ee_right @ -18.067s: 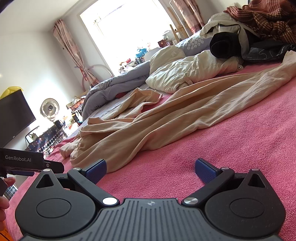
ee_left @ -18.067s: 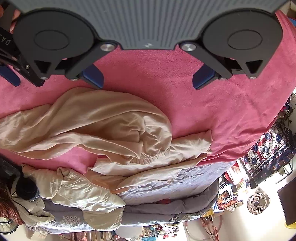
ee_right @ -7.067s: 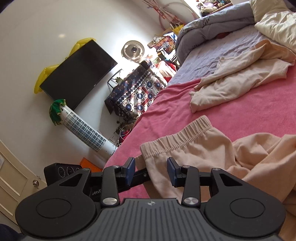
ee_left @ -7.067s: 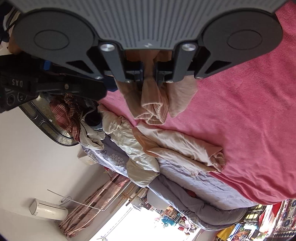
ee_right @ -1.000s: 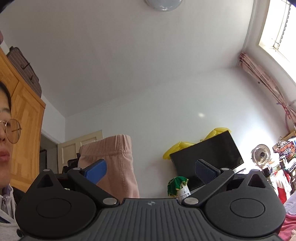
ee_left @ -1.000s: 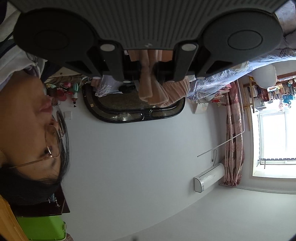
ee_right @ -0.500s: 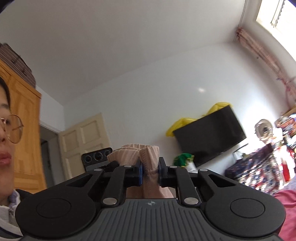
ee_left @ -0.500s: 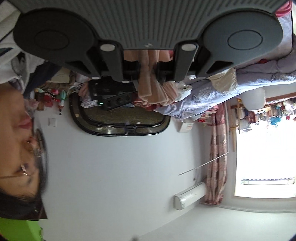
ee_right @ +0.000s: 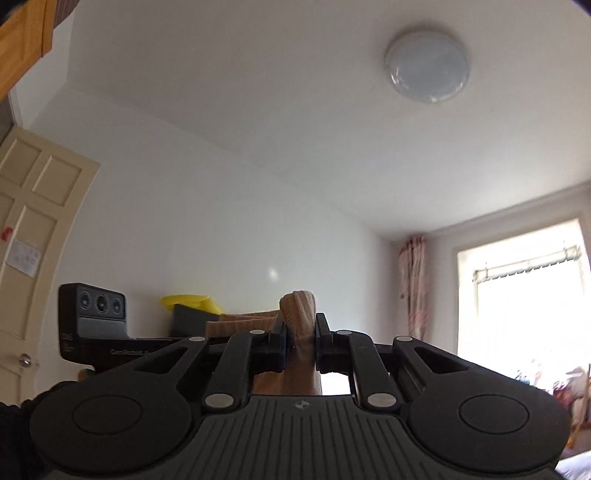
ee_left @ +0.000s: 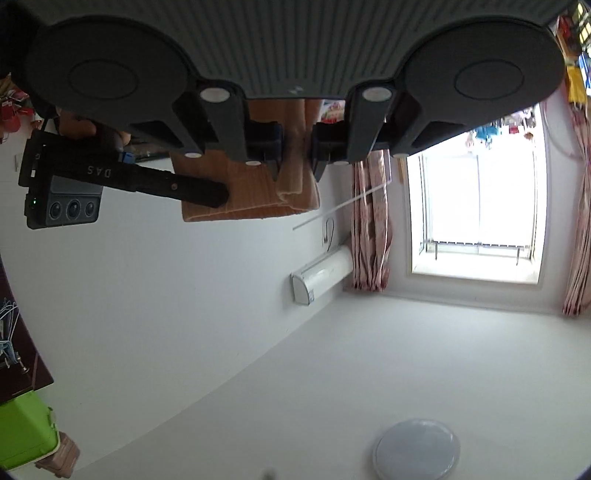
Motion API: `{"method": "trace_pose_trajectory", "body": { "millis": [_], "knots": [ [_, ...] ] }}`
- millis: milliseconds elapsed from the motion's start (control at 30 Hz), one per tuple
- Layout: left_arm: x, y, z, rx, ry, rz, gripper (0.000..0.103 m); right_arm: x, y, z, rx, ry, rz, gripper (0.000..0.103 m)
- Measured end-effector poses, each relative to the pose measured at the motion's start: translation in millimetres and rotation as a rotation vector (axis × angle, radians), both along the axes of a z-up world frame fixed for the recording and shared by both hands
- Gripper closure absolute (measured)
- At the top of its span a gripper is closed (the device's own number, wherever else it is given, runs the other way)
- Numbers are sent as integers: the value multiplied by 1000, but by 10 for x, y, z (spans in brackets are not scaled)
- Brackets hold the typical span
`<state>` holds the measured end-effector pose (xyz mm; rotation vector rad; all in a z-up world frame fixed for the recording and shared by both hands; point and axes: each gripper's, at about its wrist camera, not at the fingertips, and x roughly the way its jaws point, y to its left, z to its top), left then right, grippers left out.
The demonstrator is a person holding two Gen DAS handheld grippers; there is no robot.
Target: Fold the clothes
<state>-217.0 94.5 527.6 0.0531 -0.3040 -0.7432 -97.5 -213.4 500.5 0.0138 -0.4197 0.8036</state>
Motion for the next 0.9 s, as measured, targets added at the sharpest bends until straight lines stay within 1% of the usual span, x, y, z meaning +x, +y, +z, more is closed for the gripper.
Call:
{"method": "trace_pose_trajectory", "body": {
  "millis": [33,67,100,167,200,333,400,467,567,600,667,733,833,900],
  "knots": [
    [-44,-69,93,0,-12,2,89,-42,-38,45,19,-11,-25,84],
    [-81,-144,175,4,-24,13,89,-80,-81,78,42,-20,-47,73],
    [-110,-216,243,14,-36,30,89,-118,-124,111,65,-30,-70,44],
    [-153,-361,346,35,-57,58,89,-194,-353,-153,125,5,-41,4],
    [-171,-407,371,45,-64,65,89,-232,-476,-303,156,25,-23,5],
    [-229,-507,390,57,-54,100,89,-384,-965,-903,279,105,51,5],
    [-246,-525,379,72,-49,122,89,-353,-1226,-1413,397,225,201,6],
    [-264,-573,358,94,-51,151,89,-354,-1338,-1958,501,310,334,7],
    [-306,-610,360,100,-45,166,89,-257,-1223,-2638,616,431,486,8],
    [-324,-607,359,100,-42,167,89,-114,-1157,-2842,646,488,551,10],
    [-362,-595,351,98,-38,175,89,155,-1034,-3054,716,598,652,12],
    [-404,-581,338,99,-36,181,89,421,-877,-3205,796,678,751,15],
    [-413,-624,449,116,-43,198,89,826,-648,-3356,944,739,959,21],
    [-451,-588,447,127,-41,222,89,1002,-595,-3457,1038,734,1118,27]
  ]
}}
